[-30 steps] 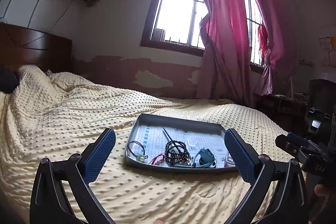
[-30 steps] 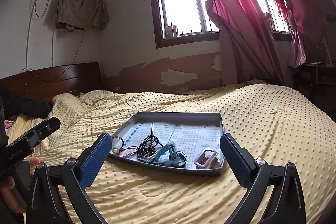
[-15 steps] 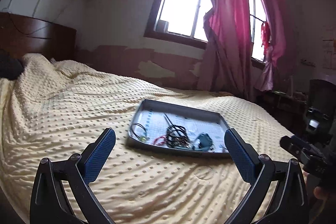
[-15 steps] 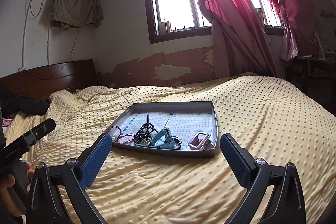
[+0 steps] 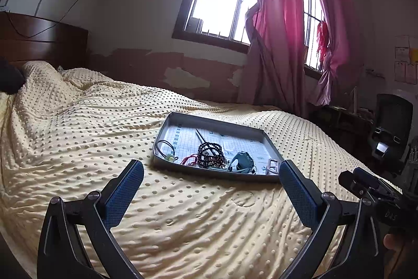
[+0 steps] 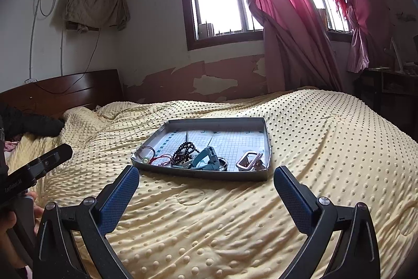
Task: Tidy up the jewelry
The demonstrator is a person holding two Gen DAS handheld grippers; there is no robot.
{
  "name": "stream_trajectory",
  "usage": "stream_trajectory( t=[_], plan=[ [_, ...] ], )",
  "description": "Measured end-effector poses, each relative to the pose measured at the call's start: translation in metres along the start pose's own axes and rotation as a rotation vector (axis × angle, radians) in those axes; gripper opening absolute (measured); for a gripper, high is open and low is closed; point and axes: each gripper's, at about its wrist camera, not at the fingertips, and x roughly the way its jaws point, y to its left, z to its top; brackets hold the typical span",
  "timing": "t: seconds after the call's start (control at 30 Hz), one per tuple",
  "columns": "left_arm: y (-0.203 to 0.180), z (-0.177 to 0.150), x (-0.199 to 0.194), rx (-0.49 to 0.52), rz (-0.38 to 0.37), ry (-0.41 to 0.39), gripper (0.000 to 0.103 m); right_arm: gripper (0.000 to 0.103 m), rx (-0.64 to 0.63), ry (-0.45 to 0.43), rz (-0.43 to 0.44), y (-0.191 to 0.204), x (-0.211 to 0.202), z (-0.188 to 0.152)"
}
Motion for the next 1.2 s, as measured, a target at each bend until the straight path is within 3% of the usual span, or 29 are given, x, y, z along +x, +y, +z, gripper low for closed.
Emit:
stream_trajectory(
  t=[0.17, 0.33, 0.4, 0.5, 0.73, 0.93, 1.2],
  plan=[
    [0.003, -0.006, -0.004, -0.017, -0.027, 0.019, 0.102, 0.103, 0.013, 0.007, -0.010, -0.001, -0.006, -0.005],
    [0.014, -0.010, -0.015, -0.122, -0.076, -0.034, 0.102, 0.103, 0.018, 0.023, -0.018, 0.000, -0.011, -0.012],
    [0.013, -0.010, -0.017, -0.114, -0.050, -0.014, 0.102, 0.103, 0.018, 0.027, -0.022, 0.002, -0.013, -0.015],
    [0.005, -0.016, -0.022, -0.025, 0.068, 0.018, 0.102, 0.103, 0.025, 0.028, -0.025, 0.003, -0.018, -0.019],
    [-0.004, -0.035, -0.036, 0.035, 0.146, 0.031, 0.102, 0.103, 0.027, 0.041, -0.032, 0.009, -0.025, -0.031],
    [-0.010, -0.051, -0.041, 0.086, 0.142, 0.033, 0.102, 0.103, 0.029, 0.046, -0.049, 0.012, -0.027, -0.039],
    [-0.008, -0.056, -0.036, 0.078, 0.153, 0.045, 0.102, 0.103, 0.035, 0.071, -0.045, 0.012, -0.023, -0.043]
  ],
)
